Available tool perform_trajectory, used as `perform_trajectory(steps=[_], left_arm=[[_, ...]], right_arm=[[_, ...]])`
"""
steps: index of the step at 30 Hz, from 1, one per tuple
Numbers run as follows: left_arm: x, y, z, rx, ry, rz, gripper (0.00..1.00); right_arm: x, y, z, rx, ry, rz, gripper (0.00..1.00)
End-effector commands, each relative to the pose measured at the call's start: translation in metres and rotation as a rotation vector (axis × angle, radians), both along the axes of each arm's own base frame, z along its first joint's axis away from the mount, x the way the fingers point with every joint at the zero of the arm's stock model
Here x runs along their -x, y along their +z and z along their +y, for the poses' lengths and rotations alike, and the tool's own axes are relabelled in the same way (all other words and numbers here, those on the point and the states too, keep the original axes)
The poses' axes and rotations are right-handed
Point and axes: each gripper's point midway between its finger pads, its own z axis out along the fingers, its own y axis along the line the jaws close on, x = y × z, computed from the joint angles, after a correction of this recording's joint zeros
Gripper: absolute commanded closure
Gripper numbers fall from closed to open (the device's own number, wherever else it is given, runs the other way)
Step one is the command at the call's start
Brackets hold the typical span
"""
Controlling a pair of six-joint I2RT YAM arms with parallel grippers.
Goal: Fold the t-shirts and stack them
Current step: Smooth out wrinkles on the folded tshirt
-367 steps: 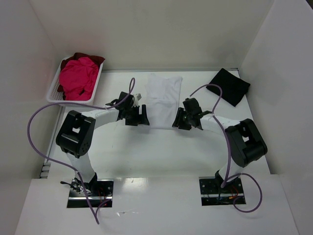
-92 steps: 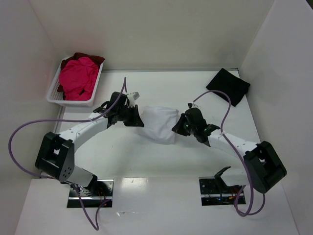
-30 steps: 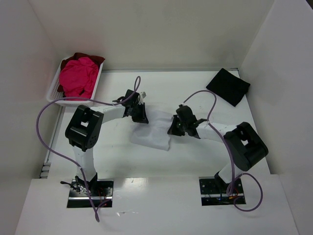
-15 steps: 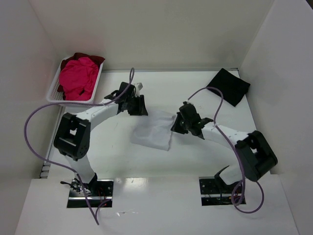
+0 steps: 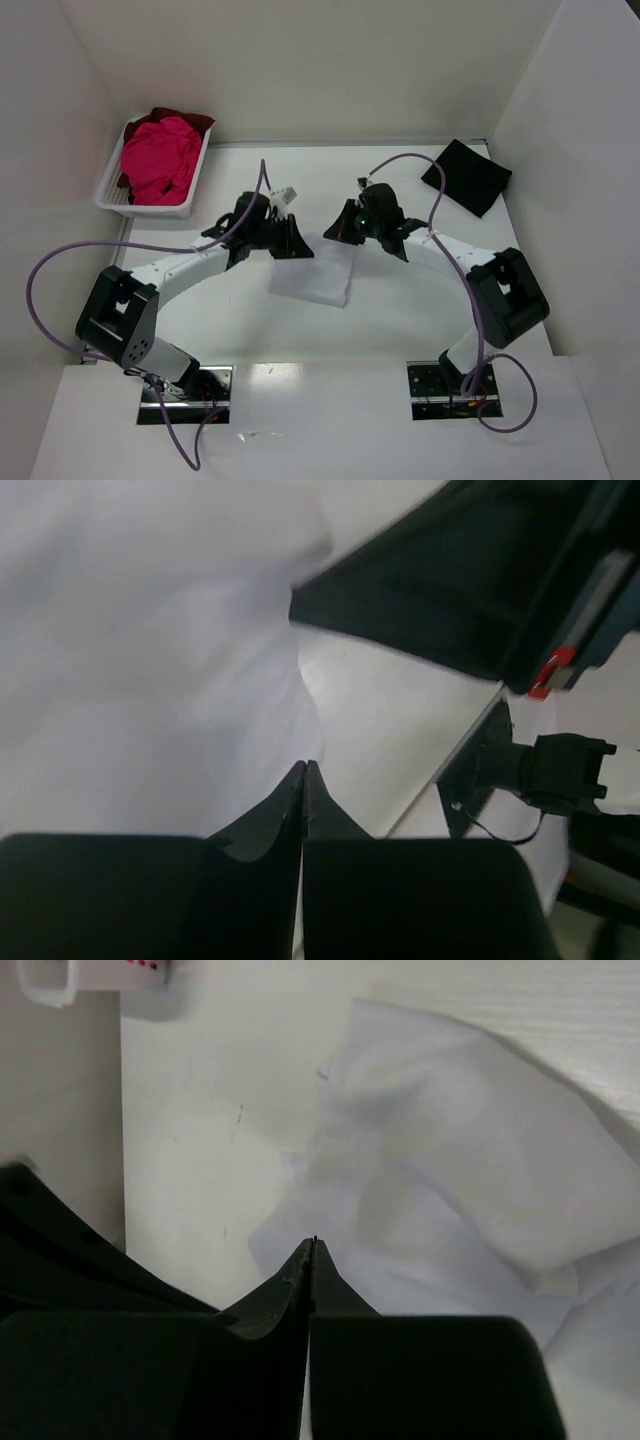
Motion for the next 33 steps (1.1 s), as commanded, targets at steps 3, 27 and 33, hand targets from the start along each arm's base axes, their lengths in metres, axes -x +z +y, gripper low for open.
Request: perform_trajectory(steps=[3,27,33], left_arm=[[0.018,-0.018,-0.025,0.109,0.038,0.097,1.00],[0.053,-0.153,-0.020,-0.023,0.168,0.429,1.00],[0.064,-0.154,-0.015,-0.040,0.158,0.449,1.00]], right_arm=[[-0.008,-0.006,0.026,-0.119,0.056,0.029,1.00],[-0.062,-0.104,0.021,0.003,-0.048,0.153,1.00],[-0.080,-0.118,-0.008,0.013,-0.103,0.163,1.00]])
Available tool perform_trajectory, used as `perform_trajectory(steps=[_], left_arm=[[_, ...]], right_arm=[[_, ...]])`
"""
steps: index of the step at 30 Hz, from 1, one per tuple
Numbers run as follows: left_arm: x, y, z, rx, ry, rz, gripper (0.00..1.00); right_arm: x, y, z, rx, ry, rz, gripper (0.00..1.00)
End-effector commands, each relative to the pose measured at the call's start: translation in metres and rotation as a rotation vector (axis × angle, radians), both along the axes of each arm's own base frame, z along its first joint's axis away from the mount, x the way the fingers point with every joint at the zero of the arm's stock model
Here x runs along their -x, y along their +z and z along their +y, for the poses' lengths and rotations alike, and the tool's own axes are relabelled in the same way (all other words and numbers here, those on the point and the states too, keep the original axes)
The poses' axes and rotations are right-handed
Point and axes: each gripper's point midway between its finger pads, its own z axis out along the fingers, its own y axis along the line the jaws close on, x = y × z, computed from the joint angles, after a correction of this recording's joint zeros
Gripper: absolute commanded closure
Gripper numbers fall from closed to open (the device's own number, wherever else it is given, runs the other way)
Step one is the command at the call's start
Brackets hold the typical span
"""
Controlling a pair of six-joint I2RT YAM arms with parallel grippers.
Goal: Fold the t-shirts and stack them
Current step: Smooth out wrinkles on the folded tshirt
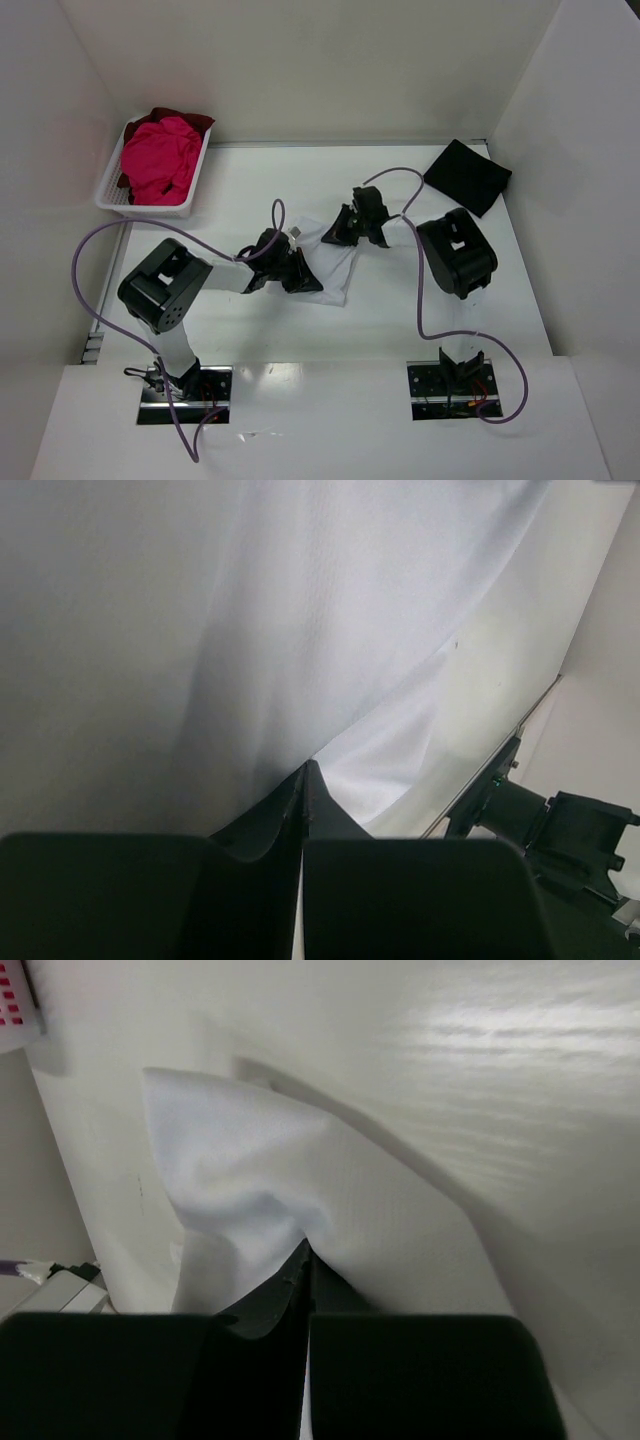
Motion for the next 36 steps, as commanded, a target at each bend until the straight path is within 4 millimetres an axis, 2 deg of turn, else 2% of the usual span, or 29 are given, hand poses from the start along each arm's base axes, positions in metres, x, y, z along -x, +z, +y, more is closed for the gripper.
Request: perform_trajectory(steps=[1,5,8,9,10,13,14,15,16,17,19,20,21,23,24,25,26,28,29,31,32,33,34,35,36], left_arm=[[0.016,-0.016,0.011,-0.059,-0.019,0.049,1.00],[0.019,-0.011,0.012,-0.058,-0.039,0.039,1.00],[0.015,-0.001,0.010,-0.070,-0.062,0.018,1.00],[0.013,0.001,0.009,-0.078,-0.079,0.001,1.00],[0.011,0.009,0.007,-0.070,-0.095,-0.017,1.00],[-0.003,0.044,0.000,-0.067,-0.137,-0.105,1.00],[-0.003,0.057,0.001,-0.068,-0.147,-0.123,1.00],[-0.010,0.069,0.003,-0.072,-0.139,-0.156,0.99],[-0.019,0.084,0.003,-0.065,-0.146,-0.208,0.96],[-0.028,0.100,0.010,-0.056,-0.126,-0.250,0.93],[-0.043,0.107,0.025,-0.109,-0.095,-0.306,0.84],[-0.050,0.111,0.030,-0.133,-0.082,-0.325,0.71],[-0.062,0.114,0.041,-0.154,-0.054,-0.342,0.64],[-0.074,0.117,0.050,-0.186,-0.057,-0.383,0.51],[-0.083,0.117,0.054,-0.210,-0.045,-0.392,0.38],[-0.088,0.112,0.061,-0.237,-0.031,-0.395,0.33],[-0.092,0.109,0.061,-0.251,-0.049,-0.407,0.30],[-0.098,0.102,0.065,-0.278,-0.049,-0.410,0.24],[-0.099,0.090,0.067,-0.300,-0.057,-0.394,0.21],[-0.103,0.083,0.067,-0.319,-0.081,-0.399,0.21],[-0.103,0.073,0.067,-0.334,-0.096,-0.380,0.21],[-0.107,0.073,0.066,-0.341,-0.109,-0.394,0.20],[-0.105,0.066,0.067,-0.349,-0.114,-0.373,0.20],[-0.102,0.055,0.069,-0.365,-0.131,-0.348,0.20],[-0.103,0.050,0.070,-0.378,-0.127,-0.340,0.19]], right_arm=[[-0.030,-0.001,-0.019,0.032,-0.043,-0.072,1.00],[-0.042,0.003,-0.033,0.028,-0.069,-0.085,1.00],[-0.050,0.033,-0.032,-0.003,-0.068,-0.134,1.00],[-0.046,0.038,-0.031,-0.010,-0.058,-0.129,1.00],[-0.051,0.058,-0.030,-0.023,-0.053,-0.177,1.00],[-0.049,0.084,-0.029,-0.037,-0.039,-0.209,1.00],[-0.051,0.108,-0.028,-0.056,-0.040,-0.257,1.00],[-0.049,0.115,-0.030,-0.047,-0.042,-0.271,0.99],[-0.047,0.123,-0.031,-0.052,-0.042,-0.286,0.97],[-0.044,0.141,-0.033,-0.058,-0.038,-0.320,0.95],[-0.040,0.150,-0.036,-0.050,-0.039,-0.339,0.90],[-0.034,0.156,-0.039,-0.046,-0.034,-0.352,0.87],[-0.030,0.156,-0.040,-0.043,-0.034,-0.345,0.79],[-0.020,0.148,-0.048,-0.018,-0.044,-0.331,0.71],[-0.014,0.151,-0.053,-0.003,-0.052,-0.338,0.63],[-0.006,0.138,-0.059,0.027,-0.061,-0.316,0.60],[-0.004,0.134,-0.066,0.049,-0.085,-0.310,0.58],[0.011,0.124,-0.075,0.077,-0.092,-0.293,0.56],[0.016,0.118,-0.078,0.089,-0.097,-0.278,0.56],[0.030,0.103,-0.084,0.112,-0.087,-0.246,0.57],[0.040,0.099,-0.080,0.116,-0.067,-0.232,0.57],[0.045,0.092,-0.080,0.139,-0.060,-0.219,0.57],[0.056,0.078,-0.082,0.164,-0.051,-0.178,0.57],[0.059,0.079,-0.080,0.173,-0.047,-0.178,0.57],[0.067,0.072,-0.078,0.194,-0.037,-0.163,0.57]])
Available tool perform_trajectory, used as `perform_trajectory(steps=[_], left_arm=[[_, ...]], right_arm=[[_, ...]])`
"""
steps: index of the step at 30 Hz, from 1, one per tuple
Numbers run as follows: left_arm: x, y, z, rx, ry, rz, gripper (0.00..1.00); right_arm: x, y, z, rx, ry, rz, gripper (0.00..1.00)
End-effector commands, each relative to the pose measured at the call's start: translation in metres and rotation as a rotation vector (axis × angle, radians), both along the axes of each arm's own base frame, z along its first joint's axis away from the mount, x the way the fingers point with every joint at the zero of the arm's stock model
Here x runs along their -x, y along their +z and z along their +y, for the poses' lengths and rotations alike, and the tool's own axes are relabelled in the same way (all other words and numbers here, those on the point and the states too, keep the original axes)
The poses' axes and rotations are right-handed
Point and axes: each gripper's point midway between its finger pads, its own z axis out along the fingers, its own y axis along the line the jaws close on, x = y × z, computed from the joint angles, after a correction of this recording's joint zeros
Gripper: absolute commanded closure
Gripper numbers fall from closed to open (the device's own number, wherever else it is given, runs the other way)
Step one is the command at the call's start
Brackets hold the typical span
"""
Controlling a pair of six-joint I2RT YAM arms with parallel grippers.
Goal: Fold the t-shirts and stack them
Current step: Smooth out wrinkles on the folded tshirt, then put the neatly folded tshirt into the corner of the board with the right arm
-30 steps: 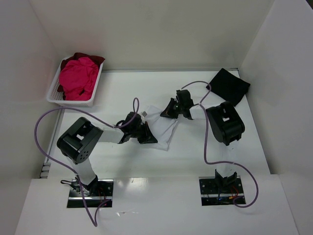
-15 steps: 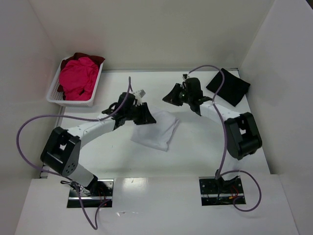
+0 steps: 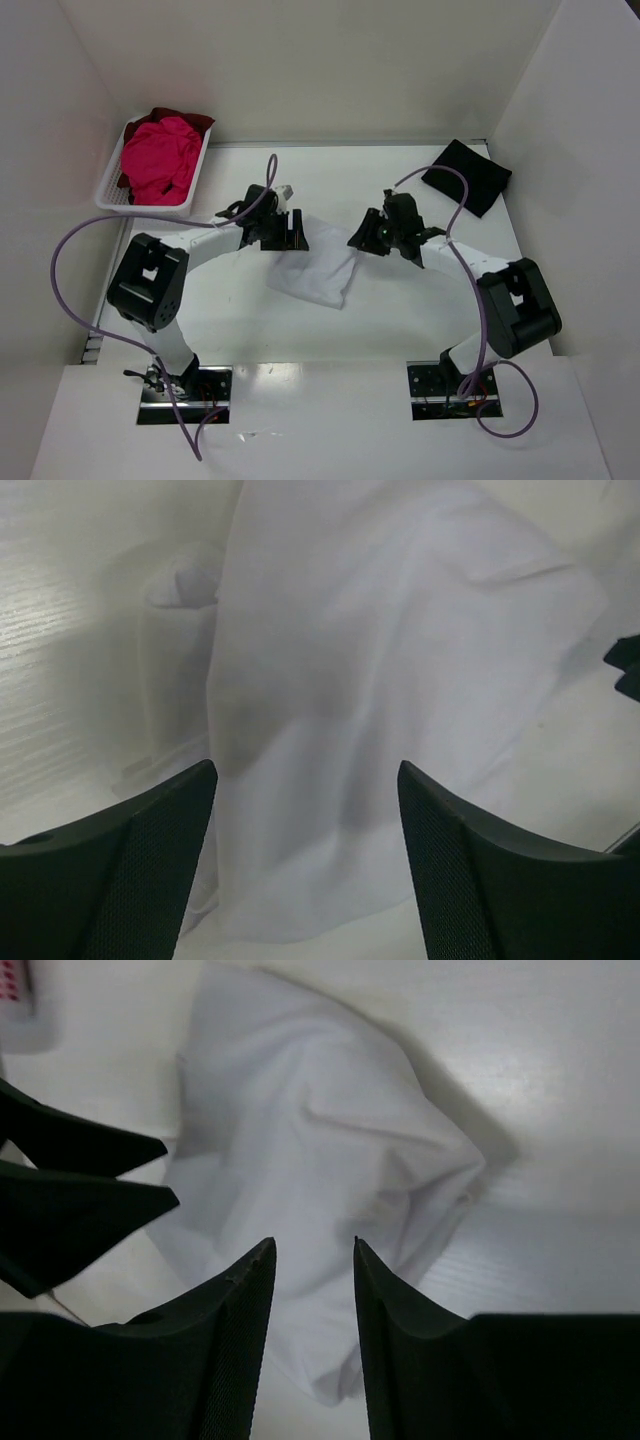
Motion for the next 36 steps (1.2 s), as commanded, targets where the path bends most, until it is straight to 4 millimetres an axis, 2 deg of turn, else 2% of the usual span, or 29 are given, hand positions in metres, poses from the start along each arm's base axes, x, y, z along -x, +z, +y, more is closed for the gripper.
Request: perform_trajectory(steps=[1,4,6,8,12,16,18,22,23,27,28,29,30,31,33,34,36], left_arm=[[-0.011,0.002,0.001,-0.043,-0.034,-0.038,0.19],[-0.007,-0.012,0.001,-0.041,-0.034,-0.003,0.19],[-0.008,-0.014,0.004,-0.037,-0.018,0.001,0.19],[-0.007,-0.026,0.008,-0.066,-0.004,0.025,0.19],[-0.006,-0.036,0.014,-0.103,0.013,0.052,0.20],[-0.004,-0.035,0.015,-0.102,0.013,0.050,0.22],[-0.006,-0.023,0.014,-0.090,0.014,0.024,0.22],[-0.008,-0.014,0.017,-0.095,0.035,0.006,0.22],[-0.006,-0.008,0.017,-0.083,0.044,-0.002,0.20],[-0.008,0.017,0.032,-0.068,0.120,-0.052,0.18],[-0.012,0.026,0.037,-0.057,0.147,-0.077,0.17],[-0.014,0.047,0.041,-0.027,0.178,-0.126,0.17],[-0.014,0.054,0.049,-0.015,0.203,-0.139,0.16],[-0.015,0.081,0.050,0.011,0.212,-0.207,0.15],[-0.015,0.100,0.059,0.035,0.245,-0.255,0.13],[-0.013,0.117,0.067,0.047,0.268,-0.299,0.10],[-0.013,0.133,0.077,0.062,0.294,-0.341,0.09]], right_arm=[[0.024,-0.012,-0.004,0.075,0.008,0.031,0.56],[0.040,-0.024,-0.004,0.084,-0.006,0.073,0.48],[0.046,-0.032,-0.007,0.083,-0.017,0.102,0.42],[0.051,-0.039,-0.010,0.090,-0.033,0.124,0.40],[0.054,-0.047,-0.011,0.076,-0.047,0.128,0.43],[0.055,-0.056,-0.002,0.071,-0.032,0.158,0.44],[0.061,-0.058,0.009,0.056,-0.012,0.172,0.42],[0.064,-0.070,0.022,0.061,-0.011,0.184,0.30],[0.062,-0.074,0.023,0.062,-0.021,0.203,0.27],[0.066,-0.092,0.027,0.098,-0.035,0.253,0.25],[0.064,-0.093,0.026,0.099,-0.054,0.253,0.25],[0.062,-0.094,0.027,0.102,-0.054,0.256,0.25],[0.060,-0.097,0.026,0.116,-0.063,0.261,0.28],[0.058,-0.097,0.024,0.122,-0.082,0.258,0.29],[0.055,-0.101,0.022,0.142,-0.102,0.273,0.33],[0.055,-0.105,0.021,0.148,-0.116,0.282,0.40],[0.052,-0.108,0.020,0.171,-0.124,0.300,0.45]])
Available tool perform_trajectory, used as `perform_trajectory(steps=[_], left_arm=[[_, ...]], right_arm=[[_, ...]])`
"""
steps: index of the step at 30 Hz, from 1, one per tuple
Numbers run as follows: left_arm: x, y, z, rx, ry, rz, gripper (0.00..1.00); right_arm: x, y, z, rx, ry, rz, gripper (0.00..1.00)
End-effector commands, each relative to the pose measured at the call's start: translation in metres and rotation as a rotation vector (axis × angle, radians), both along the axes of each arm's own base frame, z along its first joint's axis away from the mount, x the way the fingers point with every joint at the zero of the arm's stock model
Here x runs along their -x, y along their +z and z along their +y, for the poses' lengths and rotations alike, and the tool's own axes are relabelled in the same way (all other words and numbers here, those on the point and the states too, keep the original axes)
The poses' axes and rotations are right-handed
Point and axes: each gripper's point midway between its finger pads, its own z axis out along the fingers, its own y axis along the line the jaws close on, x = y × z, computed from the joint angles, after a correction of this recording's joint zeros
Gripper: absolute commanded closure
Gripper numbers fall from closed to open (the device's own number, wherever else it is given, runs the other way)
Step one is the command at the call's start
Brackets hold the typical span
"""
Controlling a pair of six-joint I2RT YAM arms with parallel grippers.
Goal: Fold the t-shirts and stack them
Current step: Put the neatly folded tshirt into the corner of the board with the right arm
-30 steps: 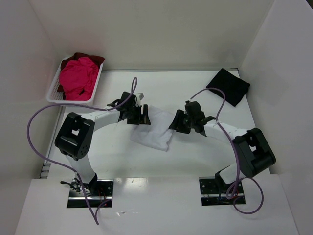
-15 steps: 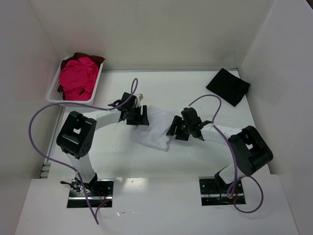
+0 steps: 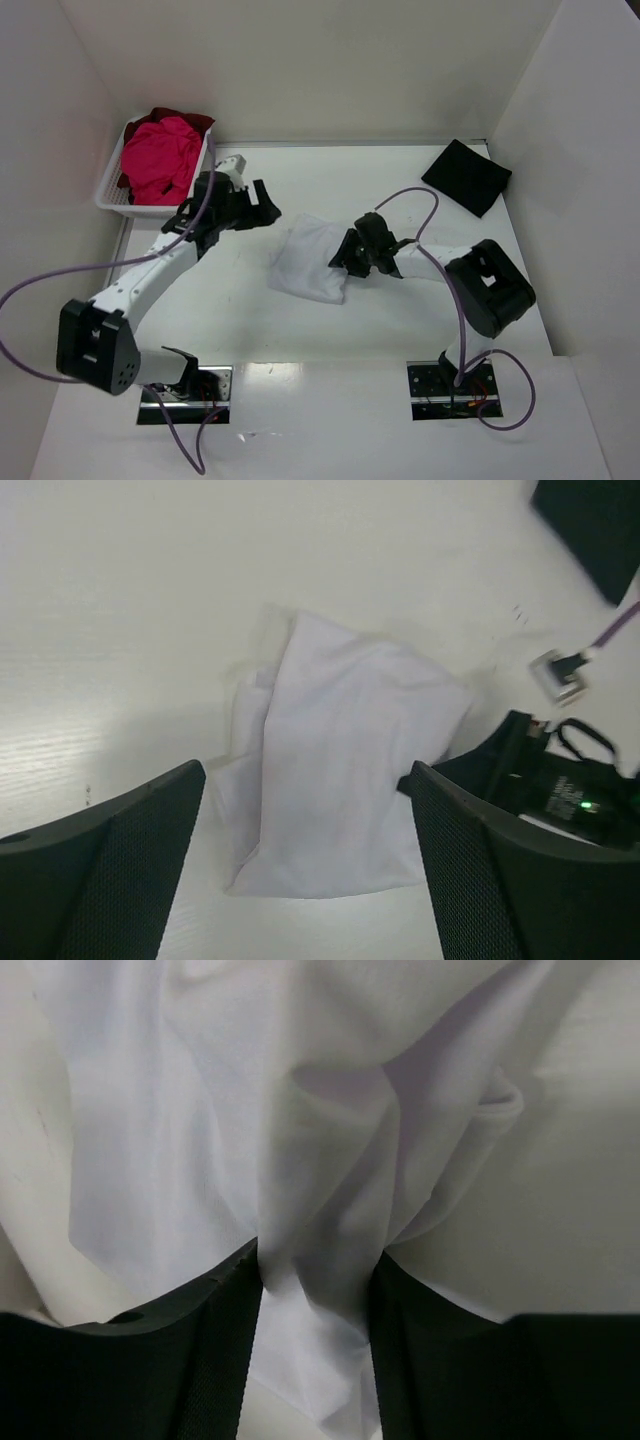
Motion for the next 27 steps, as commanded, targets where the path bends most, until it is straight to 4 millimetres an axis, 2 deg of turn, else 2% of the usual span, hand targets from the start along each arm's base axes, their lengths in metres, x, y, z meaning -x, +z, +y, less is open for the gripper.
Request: perform_trajectory(steps=[1,4,5,7,8,10,11,14,15,16,17,18,19,20,21,23,24,26,27], left_arm=[[-0.002,0.040,0.019,0.042,0.072,-0.110,0.09],[0.005,0.052,0.024,0.049,0.066,-0.131,0.08],[0.005,0.049,0.028,0.037,0.071,-0.125,0.08],[0.009,0.056,0.032,0.044,0.075,-0.138,0.08],[0.009,0.051,0.035,0.045,0.079,-0.125,0.08],[0.013,0.058,0.040,0.047,0.078,-0.143,0.08],[0.013,0.054,0.043,0.051,0.080,-0.133,0.08],[0.017,0.057,0.047,0.048,0.077,-0.134,0.08],[0.017,0.057,0.048,0.052,0.078,-0.133,0.08],[0.019,0.059,0.049,0.046,0.074,-0.138,0.08],[0.019,0.059,0.049,0.045,0.074,-0.138,0.08],[0.021,0.054,0.049,0.044,0.074,-0.129,0.08],[0.022,0.052,0.050,0.034,0.069,-0.122,0.08],[0.023,0.055,0.050,0.036,0.069,-0.131,0.08],[0.023,0.056,0.052,0.041,0.069,-0.130,0.08],[0.024,0.051,0.052,0.039,0.069,-0.121,0.08],[0.025,0.052,0.050,0.043,0.061,-0.120,0.08],[0.025,0.052,0.049,0.049,0.052,-0.119,0.08],[0.027,0.048,0.049,0.047,0.052,-0.110,0.08]], right_arm=[[0.012,-0.046,-0.024,0.172,-0.053,0.122,0.51],[0.008,-0.057,-0.021,0.198,-0.051,0.160,0.63],[0.006,-0.058,-0.020,0.202,-0.043,0.156,0.72],[-0.001,-0.055,-0.016,0.201,-0.036,0.145,0.82],[0.000,-0.056,-0.019,0.216,-0.043,0.148,0.92],[-0.016,-0.043,-0.019,0.229,-0.055,0.084,1.00],[-0.025,-0.034,-0.021,0.214,-0.075,0.065,1.00],[-0.056,-0.016,-0.046,0.227,-0.112,0.005,1.00],[-0.073,-0.001,-0.050,0.216,-0.125,-0.040,1.00],[-0.088,0.005,-0.071,0.239,-0.143,-0.060,1.00],[-0.096,0.011,-0.080,0.243,-0.146,-0.065,1.00],[-0.113,0.023,-0.086,0.239,-0.153,-0.096,1.00],[-0.125,0.025,-0.107,0.261,-0.163,-0.106,1.00],[-0.133,0.028,-0.116,0.267,-0.163,-0.114,1.00],[-0.148,0.042,-0.120,0.260,-0.161,-0.148,1.00],[-0.162,0.041,-0.142,0.266,-0.156,-0.142,1.00],[-0.176,0.054,-0.146,0.242,-0.166,-0.165,1.00],[-0.187,0.051,-0.157,0.234,-0.176,-0.158,1.00],[-0.199,0.063,-0.160,0.228,-0.178,-0.187,1.00]])
